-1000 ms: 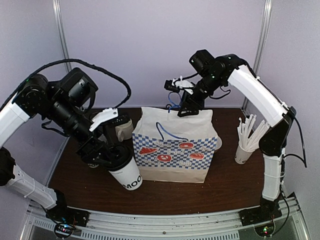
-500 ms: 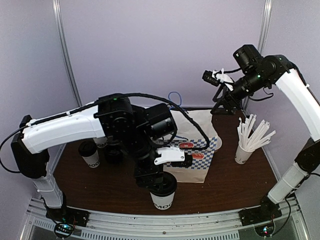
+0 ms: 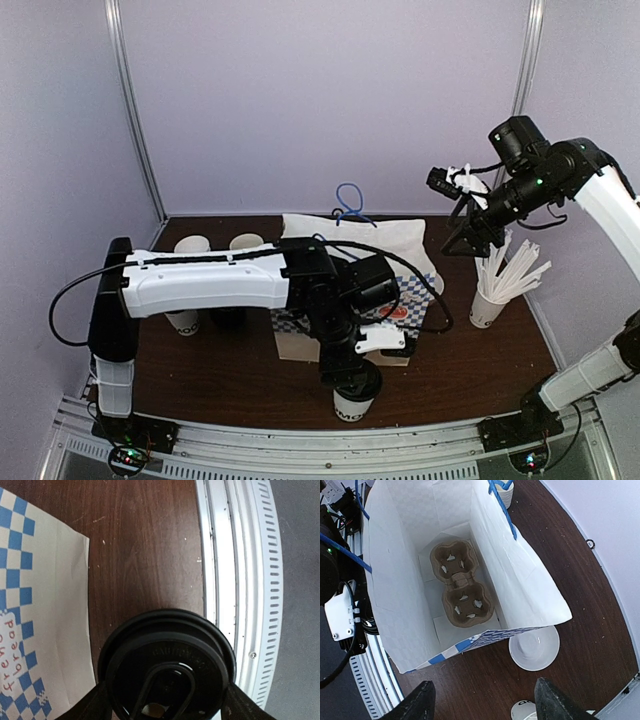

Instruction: Pack the takeout coffee

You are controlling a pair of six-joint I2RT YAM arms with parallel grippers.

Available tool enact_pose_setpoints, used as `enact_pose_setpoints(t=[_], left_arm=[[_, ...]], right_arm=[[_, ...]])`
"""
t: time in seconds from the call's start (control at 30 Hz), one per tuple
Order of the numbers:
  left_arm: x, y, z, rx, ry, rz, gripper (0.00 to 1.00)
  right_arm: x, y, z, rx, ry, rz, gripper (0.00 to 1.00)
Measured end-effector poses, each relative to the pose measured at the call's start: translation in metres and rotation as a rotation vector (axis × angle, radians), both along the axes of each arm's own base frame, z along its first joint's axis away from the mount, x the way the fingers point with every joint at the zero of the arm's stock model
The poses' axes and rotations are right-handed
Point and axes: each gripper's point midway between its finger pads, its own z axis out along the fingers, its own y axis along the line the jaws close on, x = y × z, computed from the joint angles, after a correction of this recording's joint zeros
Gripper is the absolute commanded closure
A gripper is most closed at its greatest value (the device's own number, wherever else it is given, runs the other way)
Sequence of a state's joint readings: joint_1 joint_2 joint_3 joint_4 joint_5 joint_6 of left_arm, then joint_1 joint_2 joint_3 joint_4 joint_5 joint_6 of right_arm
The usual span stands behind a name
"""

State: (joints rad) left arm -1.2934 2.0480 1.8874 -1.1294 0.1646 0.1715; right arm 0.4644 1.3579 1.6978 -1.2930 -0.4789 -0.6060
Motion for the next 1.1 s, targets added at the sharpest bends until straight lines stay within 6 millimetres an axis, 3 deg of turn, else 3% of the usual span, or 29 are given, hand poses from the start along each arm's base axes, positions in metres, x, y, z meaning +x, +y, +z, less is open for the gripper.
enact_pose_setpoints(t=[0.1, 0.13, 0.17, 0.4, 0.53, 0.6, 0.73, 0.87, 1.0, 1.1], left_arm=[[0.004, -0.005, 0.002, -0.018, -0.022, 0.001, 0.18], [0.005, -0.005, 0.002, -0.019, -0.026, 0.0, 0.06], [0.005, -0.005, 0.002, -0.019, -0.028, -0.001, 0.03], [0.005, -0.004, 0.005, -0.029, -0.034, -0.011, 0.02], [0.004, 0.001, 0.027, -0.067, -0.053, -0.018, 0.02], [0.003, 0.006, 0.051, -0.106, -0.067, -0.024, 0.02], [-0.002, 0.025, 0.123, -0.263, -0.122, -0.037, 0.03], [0.0, 0.059, 0.199, -0.431, -0.247, -0.016, 0.02], [0.022, 0.094, 0.251, -0.566, -0.347, 0.079, 0.02], [0.058, 0.123, 0.273, -0.652, -0.403, 0.237, 0.03]], right_arm=[[0.0, 0.0, -0.005, -0.003, 0.007, 0.0, 0.29], [0.0, 0.0, -0.006, -0.005, 0.01, 0.0, 0.29], [0.0, 0.0, -0.008, -0.006, 0.013, 0.0, 0.28], [-0.001, 0.003, -0.009, 0.006, 0.027, 0.012, 0.29], [-0.003, 0.005, -0.009, 0.013, 0.035, 0.02, 0.32], [-0.005, 0.006, -0.009, 0.017, 0.039, 0.036, 0.35], [-0.021, 0.012, -0.011, 0.014, 0.06, 0.115, 0.38], [-0.064, 0.039, -0.006, 0.005, 0.077, 0.32, 0.41], [-0.114, 0.074, -0.011, -0.04, 0.076, 0.55, 0.42], [-0.13, 0.09, -0.028, -0.101, 0.089, 0.626, 0.35]])
